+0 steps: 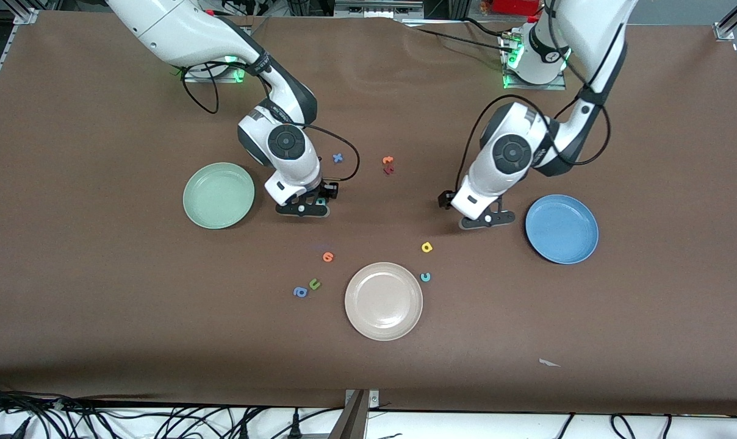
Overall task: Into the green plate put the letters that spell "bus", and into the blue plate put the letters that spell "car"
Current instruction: 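Drop the blue b on the green plate while the left gripper lifts teal r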
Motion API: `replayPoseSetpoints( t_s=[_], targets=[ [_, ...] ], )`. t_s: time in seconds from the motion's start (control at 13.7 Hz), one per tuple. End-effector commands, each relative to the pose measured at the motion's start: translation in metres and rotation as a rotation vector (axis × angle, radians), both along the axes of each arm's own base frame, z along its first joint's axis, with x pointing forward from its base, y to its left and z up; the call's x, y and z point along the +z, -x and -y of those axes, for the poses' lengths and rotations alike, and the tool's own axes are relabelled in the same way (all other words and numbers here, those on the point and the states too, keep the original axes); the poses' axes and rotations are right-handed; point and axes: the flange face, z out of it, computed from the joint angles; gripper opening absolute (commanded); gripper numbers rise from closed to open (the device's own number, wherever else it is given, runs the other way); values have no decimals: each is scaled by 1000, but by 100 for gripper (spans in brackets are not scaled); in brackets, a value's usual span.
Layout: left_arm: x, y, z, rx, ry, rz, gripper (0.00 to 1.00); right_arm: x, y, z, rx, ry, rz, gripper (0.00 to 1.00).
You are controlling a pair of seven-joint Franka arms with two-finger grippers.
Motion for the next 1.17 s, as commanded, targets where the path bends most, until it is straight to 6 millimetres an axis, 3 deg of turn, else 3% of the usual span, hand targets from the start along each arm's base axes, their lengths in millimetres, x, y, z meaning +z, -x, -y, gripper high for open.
replayPoseSetpoints(
  t_s=[0.0, 0.22, 0.66, 0.8, 1.02, 1.1],
  targets=[
    [-30, 13, 10, 29, 26, 45, 100, -14, -1, -6, -16, 4, 11, 61],
    [-42, 23, 5, 31, 27, 48, 99, -22, 4, -11, 27, 21, 22, 50],
    [-55, 38, 1, 30, 27, 48, 89, -28, 3, -11, 38, 8, 41, 46],
    [-56, 44, 10, 23, 24, 44, 82, -29, 3, -11, 40, 9, 40, 39],
    [-56, 50, 18, 37, 12, 45, 71, -28, 1, -9, 46, 14, 46, 12],
    [-56, 50, 20, 32, -1, 53, 68, -24, -1, -8, 45, 14, 51, 11]
  ],
)
